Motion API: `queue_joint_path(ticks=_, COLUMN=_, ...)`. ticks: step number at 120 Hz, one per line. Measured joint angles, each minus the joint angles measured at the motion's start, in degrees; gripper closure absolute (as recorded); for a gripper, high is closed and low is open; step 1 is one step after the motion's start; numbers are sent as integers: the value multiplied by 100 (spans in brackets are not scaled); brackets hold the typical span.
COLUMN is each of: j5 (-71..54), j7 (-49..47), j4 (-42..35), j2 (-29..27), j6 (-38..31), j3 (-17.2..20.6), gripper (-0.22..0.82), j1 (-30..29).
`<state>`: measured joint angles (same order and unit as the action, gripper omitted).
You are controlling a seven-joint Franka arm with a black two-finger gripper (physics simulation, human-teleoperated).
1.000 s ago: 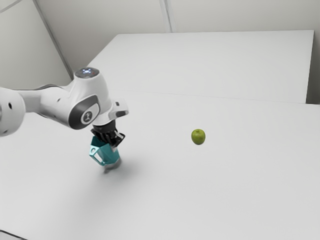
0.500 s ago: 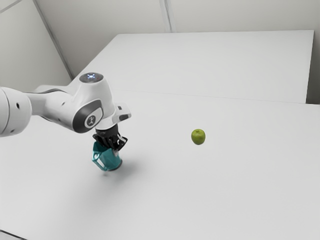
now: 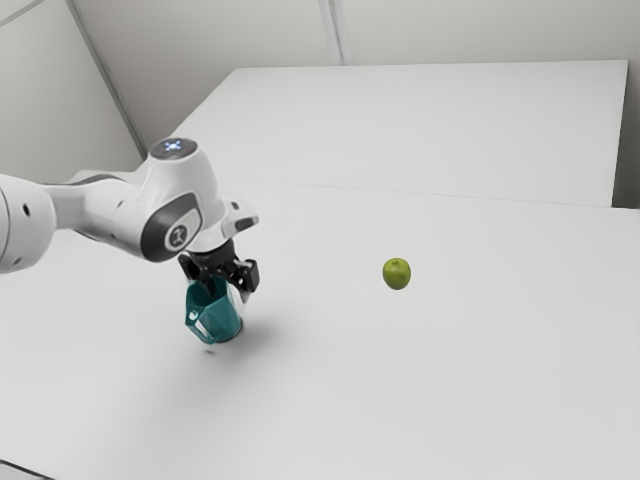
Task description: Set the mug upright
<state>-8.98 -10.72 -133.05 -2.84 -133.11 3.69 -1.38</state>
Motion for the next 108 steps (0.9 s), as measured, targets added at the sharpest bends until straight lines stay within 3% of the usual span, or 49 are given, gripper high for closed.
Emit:
queue_joint_path(ticks=29, j5=71, j7=2, j4=185, j2=-411, j6=221, j3=0, gripper=7, j1=143)
queue_joint_path(ticks=86, j5=422, j7=1, j4=2223, j2=-98, j6=2487, j3=87, gripper=2, j1=182)
queue_joint_path(ticks=108, j5=439, j7=0, j4=2787, j2=26, j6=2975, j3=94, gripper=1, j1=143)
